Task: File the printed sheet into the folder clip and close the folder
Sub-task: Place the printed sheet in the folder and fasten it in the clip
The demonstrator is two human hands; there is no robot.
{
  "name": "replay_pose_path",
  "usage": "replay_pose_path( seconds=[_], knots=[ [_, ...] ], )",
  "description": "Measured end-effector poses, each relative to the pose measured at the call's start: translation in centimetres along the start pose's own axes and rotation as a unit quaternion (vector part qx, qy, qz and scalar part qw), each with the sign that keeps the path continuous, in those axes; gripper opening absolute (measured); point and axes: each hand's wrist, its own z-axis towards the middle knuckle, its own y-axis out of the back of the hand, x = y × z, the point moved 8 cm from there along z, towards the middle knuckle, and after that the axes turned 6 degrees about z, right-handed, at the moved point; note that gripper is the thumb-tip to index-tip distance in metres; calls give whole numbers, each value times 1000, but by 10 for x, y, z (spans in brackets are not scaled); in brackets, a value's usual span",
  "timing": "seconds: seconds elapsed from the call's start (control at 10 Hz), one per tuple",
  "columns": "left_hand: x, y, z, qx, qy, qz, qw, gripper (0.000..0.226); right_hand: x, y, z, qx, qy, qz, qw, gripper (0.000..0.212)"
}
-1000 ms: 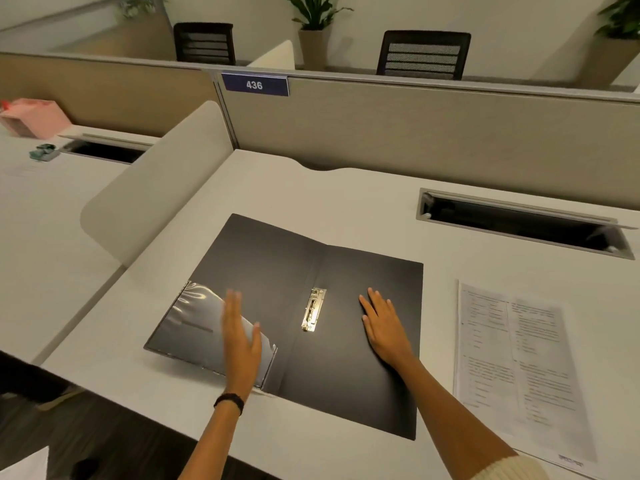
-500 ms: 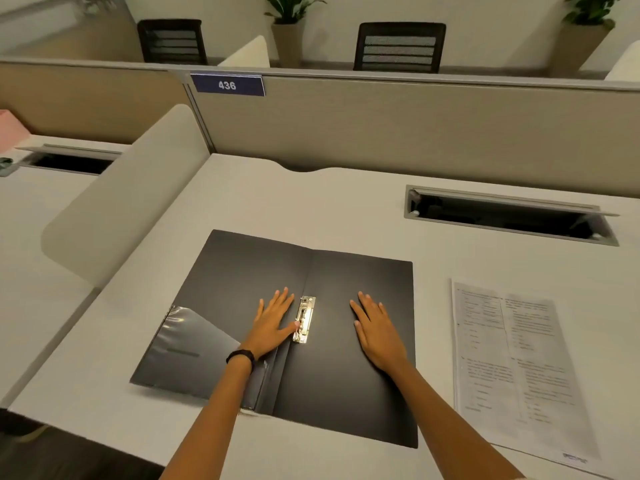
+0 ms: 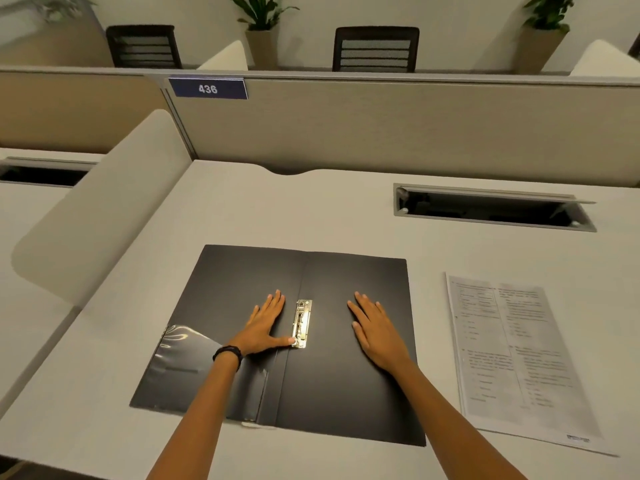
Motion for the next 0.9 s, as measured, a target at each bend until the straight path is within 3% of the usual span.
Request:
replay_pose_path(
  seconds=[0.4,0.9],
  knots=[
    [-4,5,15,51,25,48,997,122,0,2,0,-14,-9,0,1000,47],
    [-2,2,17,63,28,48,996,123,2,5,0,-23,-10,13,1000,46]
  ],
)
